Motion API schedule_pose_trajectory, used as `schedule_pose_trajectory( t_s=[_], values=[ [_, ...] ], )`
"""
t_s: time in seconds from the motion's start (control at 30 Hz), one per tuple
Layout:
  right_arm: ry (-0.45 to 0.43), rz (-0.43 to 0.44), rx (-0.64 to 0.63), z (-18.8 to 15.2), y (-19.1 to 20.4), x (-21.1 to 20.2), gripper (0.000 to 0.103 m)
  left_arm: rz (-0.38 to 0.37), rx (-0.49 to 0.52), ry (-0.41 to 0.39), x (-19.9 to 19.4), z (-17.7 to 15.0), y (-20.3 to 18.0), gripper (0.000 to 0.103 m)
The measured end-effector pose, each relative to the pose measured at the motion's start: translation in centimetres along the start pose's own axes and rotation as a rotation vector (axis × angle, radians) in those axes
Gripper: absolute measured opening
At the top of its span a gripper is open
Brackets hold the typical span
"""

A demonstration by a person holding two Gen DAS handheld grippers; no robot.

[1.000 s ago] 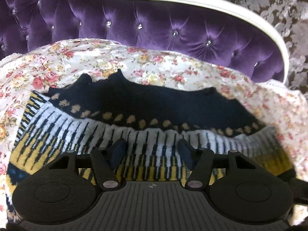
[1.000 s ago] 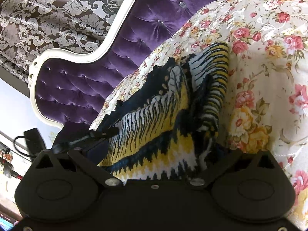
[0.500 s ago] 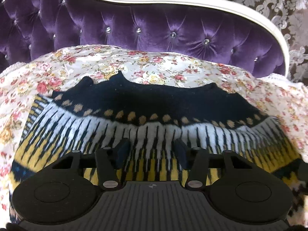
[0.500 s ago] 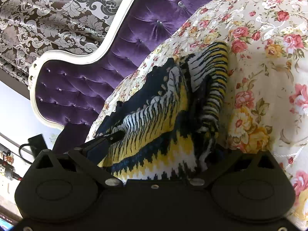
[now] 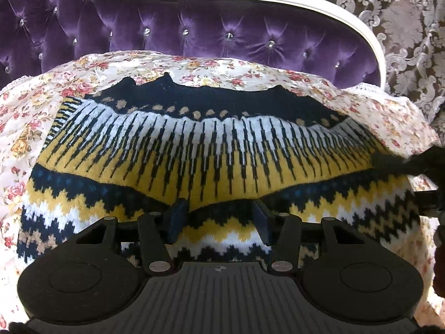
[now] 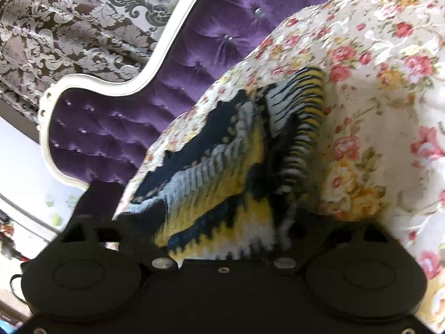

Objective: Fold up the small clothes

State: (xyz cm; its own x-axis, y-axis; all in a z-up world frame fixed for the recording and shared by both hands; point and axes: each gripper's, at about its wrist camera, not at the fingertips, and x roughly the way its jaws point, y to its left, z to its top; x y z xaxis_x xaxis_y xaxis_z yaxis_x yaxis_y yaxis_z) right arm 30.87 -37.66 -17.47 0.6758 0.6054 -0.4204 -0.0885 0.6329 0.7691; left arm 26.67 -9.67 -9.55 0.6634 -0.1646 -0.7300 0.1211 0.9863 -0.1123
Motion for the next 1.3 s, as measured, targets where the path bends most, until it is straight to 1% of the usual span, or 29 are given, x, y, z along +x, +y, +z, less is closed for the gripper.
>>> schedule_pose_trajectory(
  t_s=[0.07,0.13,0.27,0.37,0.43,0.5,0.53,0.57,0.6,0.67,0.73,0.8,0.83,0.9,1.03,1.17,1.3],
  values=[
    [-0.007,-0.010,0.030,-0.1,-0.8,0.2,0.033,-0.005,-0.009,0.005,0.2,0.1,0.1,0.050],
    [-0.018,-0.001,0.042,-0.1,-1.1,0.1,0.031,-0.010,-0.015,0.006,0.1,0.0,0.2,0.050],
    [-0.049,-0.030,-0.026,-0.5,0.0,-0.1,0.031,-0.046,-0.065,0.000,-0.2,0.1,1.1,0.049],
    [-0.059,-0.051,-0.050,-0.7,0.4,-0.3,0.031,-0.102,-0.144,0.005,-0.9,0.5,2.7,0.049],
    [-0.062,-0.074,-0.070,-0.8,0.9,-0.4,0.031,-0.120,-0.187,-0.005,-1.8,0.9,4.1,0.050],
    [-0.064,-0.105,-0.090,-0.8,1.6,-0.4,0.031,-0.085,-0.178,-0.021,-2.8,1.1,5.5,0.057],
    [-0.064,-0.124,-0.094,-0.8,2.0,-0.4,0.031,-0.058,-0.164,-0.027,-3.3,1.1,6.3,0.067],
    [-0.062,-0.143,-0.098,-0.7,2.4,-0.4,0.031,-0.042,-0.159,-0.034,-3.9,1.1,7.1,0.071],
    [-0.057,-0.168,-0.109,-0.6,3.1,-0.4,0.031,-0.043,-0.162,-0.038,-4.4,0.9,8.0,0.072],
    [-0.053,-0.209,-0.143,-0.3,4.6,-0.3,0.031,-0.049,-0.178,-0.028,-5.3,0.7,10.0,0.084],
    [-0.052,-0.241,-0.177,0.1,6.4,-0.3,0.031,-0.026,-0.184,-0.045,-6.3,0.2,11.5,0.090],
    [-0.052,-0.258,-0.209,0.5,8.4,-0.2,0.031,0.004,-0.169,-0.068,-7.3,-0.4,12.5,0.096],
    [-0.054,-0.265,-0.228,0.6,9.5,0.0,0.031,0.016,-0.162,-0.081,-7.8,-0.6,13.0,0.098],
    [-0.050,-0.272,-0.276,0.8,12.0,0.5,0.030,0.024,-0.154,-0.094,-8.5,-1.1,13.7,0.098],
    [-0.020,-0.262,-0.385,0.1,17.1,2.6,0.029,-0.004,-0.168,-0.099,-9.6,-2.1,15.4,0.098],
    [0.023,-0.230,-0.466,-1.5,21.5,6.3,0.029,-0.017,-0.182,-0.095,-10.0,-3.0,16.5,0.098],
    [0.100,-0.204,-0.531,-4.3,24.3,11.1,0.029,-0.020,-0.204,-0.087,-10.1,-3.9,17.8,0.098]
  ],
)
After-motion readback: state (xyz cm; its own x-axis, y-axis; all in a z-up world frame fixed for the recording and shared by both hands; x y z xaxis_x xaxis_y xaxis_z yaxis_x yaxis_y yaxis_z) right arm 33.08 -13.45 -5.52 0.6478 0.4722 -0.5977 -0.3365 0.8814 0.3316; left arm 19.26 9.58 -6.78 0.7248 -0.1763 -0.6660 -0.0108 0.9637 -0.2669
